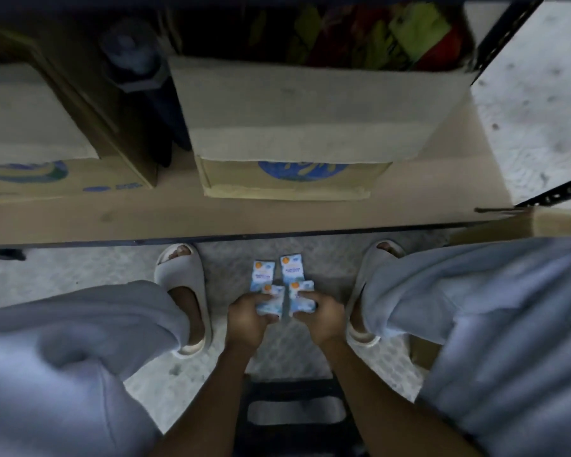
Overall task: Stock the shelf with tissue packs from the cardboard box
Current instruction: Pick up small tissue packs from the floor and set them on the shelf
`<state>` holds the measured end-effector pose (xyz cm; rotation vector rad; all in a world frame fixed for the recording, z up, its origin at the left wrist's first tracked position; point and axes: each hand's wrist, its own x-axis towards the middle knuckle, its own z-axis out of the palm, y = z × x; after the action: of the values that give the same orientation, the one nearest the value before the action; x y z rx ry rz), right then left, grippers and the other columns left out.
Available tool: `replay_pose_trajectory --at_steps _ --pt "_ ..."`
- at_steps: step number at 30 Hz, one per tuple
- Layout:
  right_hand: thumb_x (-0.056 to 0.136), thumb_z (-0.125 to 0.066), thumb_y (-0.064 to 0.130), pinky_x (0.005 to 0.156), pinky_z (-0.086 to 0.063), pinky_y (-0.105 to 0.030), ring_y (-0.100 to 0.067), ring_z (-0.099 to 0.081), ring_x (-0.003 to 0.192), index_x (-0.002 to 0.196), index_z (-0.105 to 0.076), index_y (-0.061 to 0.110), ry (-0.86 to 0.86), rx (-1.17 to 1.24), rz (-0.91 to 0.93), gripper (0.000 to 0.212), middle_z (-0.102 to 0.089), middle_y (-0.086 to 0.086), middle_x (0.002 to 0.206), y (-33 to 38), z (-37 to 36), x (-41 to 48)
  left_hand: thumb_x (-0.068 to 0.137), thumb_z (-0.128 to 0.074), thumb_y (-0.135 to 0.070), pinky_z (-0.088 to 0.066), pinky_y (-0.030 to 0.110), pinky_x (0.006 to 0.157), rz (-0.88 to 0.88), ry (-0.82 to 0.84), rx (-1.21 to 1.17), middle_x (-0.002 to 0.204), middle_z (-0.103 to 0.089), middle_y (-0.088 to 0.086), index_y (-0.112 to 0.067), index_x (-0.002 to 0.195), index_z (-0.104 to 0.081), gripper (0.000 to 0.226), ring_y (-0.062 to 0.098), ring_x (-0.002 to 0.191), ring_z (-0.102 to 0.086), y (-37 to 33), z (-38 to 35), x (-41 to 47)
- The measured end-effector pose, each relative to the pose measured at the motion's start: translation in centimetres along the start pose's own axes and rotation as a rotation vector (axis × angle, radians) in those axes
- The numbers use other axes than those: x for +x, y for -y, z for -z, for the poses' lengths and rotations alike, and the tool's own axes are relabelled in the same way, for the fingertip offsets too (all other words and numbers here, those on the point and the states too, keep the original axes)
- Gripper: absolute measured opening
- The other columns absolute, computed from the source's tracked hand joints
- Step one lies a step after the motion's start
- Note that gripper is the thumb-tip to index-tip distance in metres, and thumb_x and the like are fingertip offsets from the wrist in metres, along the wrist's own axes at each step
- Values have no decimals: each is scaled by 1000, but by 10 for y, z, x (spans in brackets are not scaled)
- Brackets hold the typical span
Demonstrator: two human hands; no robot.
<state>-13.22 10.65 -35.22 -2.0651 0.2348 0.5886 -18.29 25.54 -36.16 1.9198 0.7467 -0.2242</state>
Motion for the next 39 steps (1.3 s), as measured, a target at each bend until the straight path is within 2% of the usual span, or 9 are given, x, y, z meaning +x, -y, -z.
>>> replay_pose_trajectory --at_steps 4,8,12,17,21,26,31,36,39 --pt "65 -81 1 70 -45 -2 -6 -63 85 101 -71 7 -23 8 65 38 -68 -2 97 26 17 -20 59 -83 8 -42 0 68 -106 -76 10 104 -68 12 0 97 -73 40 5 82 -59 -26 16 -18" --pt "63 -81 -4 61 -39 4 18 -59 67 99 -72 3 -34 49 136 38 -69 -6 93 63 38 -35 59 -87 -7 -48 11 75 -153 -105 64 101 -72 2 -15 99 -74 43 10 86 -66 -58 35 -31" --pt "66 -81 2 62 -36 6 -2 -59 80 100 -73 6 -53 -16 280 35 -70 -7 101 105 58 -48 58 -87 -14 -52 25 83 -215 -214 44 106 -71 1 -18 100 -74 44 14 92 -66 -96 58 -45" --pt "65 -82 10 91 -43 -12 -7 -59 96 101 -73 18 -99 -30 462 39 -64 -2 116 158 77 -67 59 -87 -13 -38 10 84 -366 -342 57 113 -67 4 -15 100 -73 43 16 102 -61 -141 93 -66" --pt "66 -82 10 82 -28 8 -3 -53 98 104 -72 13 -166 -37 653 39 -60 -3 120 204 92 -88 61 -88 -18 -41 15 91 -458 -465 -7 116 -65 2 -17 103 -73 44 10 101 -61 -179 127 -82" --pt "68 -83 17 90 -40 -4 -5 -54 107 106 -72 17 -230 8 850 40 -59 -1 124 261 108 -119 63 -87 -17 -48 23 91 -655 -668 -65 114 -63 -4 -14 102 -74 42 7 100 -59 -230 171 -108" --pt "69 -82 21 91 -30 3 0 -50 109 106 -72 19 -315 76 1014 39 -58 2 125 320 121 -143 65 -85 -18 -50 29 93 -774 -799 -121 118 -65 -3 -15 105 -73 41 8 106 -61 -275 212 -126" --pt "70 -81 23 94 -26 2 1 -46 109 107 -72 18 -354 68 1070 38 -58 -2 126 373 129 -147 65 -85 -19 -47 35 99 -748 -819 -95 119 -67 1 -18 106 -73 43 17 109 -60 -314 247 -129" --pt "73 -80 26 99 -28 -10 -11 -50 118 110 -70 17 -341 -43 1049 40 -55 -6 130 399 129 -139 67 -84 -20 -44 32 101 -713 -800 -51 121 -66 2 -17 108 -72 43 15 111 -60 -330 262 -123"
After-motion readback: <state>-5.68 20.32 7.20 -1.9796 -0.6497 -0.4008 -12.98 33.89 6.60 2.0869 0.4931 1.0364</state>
